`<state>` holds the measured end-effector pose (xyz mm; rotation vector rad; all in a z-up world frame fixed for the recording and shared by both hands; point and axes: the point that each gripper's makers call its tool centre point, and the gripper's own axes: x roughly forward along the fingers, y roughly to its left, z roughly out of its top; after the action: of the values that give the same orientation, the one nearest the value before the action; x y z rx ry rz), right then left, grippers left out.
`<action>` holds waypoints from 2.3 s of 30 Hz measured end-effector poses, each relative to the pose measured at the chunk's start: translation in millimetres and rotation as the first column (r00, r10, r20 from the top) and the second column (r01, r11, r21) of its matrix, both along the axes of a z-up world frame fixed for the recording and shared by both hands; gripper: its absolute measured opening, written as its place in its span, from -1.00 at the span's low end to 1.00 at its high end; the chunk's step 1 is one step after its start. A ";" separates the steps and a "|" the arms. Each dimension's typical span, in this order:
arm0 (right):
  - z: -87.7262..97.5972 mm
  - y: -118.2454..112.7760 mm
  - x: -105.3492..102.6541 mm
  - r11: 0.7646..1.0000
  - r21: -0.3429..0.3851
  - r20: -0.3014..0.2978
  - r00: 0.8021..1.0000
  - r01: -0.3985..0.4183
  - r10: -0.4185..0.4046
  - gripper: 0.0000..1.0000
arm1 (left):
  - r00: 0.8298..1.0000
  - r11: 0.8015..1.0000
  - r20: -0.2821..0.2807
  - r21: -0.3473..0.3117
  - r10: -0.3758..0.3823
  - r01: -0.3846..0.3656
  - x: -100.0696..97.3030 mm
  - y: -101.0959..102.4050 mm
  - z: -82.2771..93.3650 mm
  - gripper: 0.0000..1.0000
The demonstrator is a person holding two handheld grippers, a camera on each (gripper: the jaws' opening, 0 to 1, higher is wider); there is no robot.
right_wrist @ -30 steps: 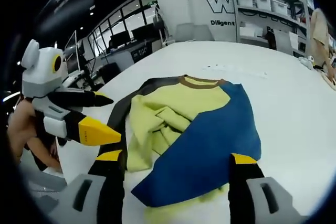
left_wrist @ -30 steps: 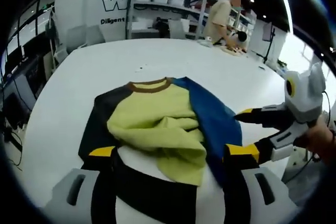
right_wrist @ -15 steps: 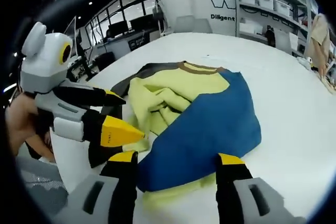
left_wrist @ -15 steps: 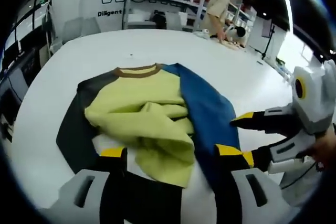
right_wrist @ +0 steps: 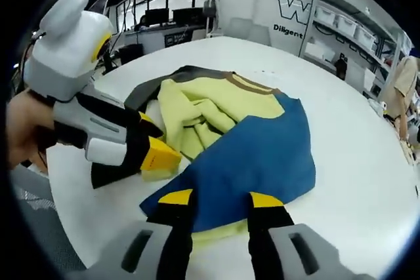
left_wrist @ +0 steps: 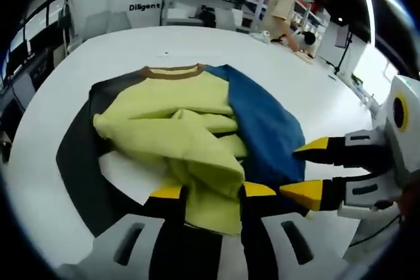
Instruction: Fold the garment on the visible template until the final outline fits inside the template.
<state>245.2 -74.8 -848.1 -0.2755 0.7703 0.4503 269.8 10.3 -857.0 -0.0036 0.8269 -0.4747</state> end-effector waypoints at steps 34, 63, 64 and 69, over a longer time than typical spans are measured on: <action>54.0 -74.9 24.2 0.993 -0.053 0.104 0.990 0.102 -0.096 -1.00 | 0.997 0.995 -0.004 -0.065 -0.073 0.073 -24.7 10.0 27.7 -1.00; 50.2 -196.7 69.7 0.944 -0.231 0.101 0.970 0.237 -0.219 -1.00 | 0.962 0.987 -0.221 -0.057 -0.161 0.152 -76.3 47.5 9.7 -1.00; 49.0 -200.6 70.1 0.941 -0.238 0.097 0.970 0.239 -0.222 -1.00 | 0.960 0.986 -0.225 -0.055 -0.167 0.158 -77.6 48.9 9.5 -1.00; 45.7 -217.0 73.1 0.932 -0.260 0.093 0.967 0.253 -0.237 -1.00 | 0.954 0.984 -0.240 -0.039 -0.179 0.175 -81.8 55.9 10.1 -1.00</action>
<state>318.3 -291.8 -802.5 -0.4395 0.7953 0.0979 188.0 66.3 -846.9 -0.0039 1.0694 -0.6602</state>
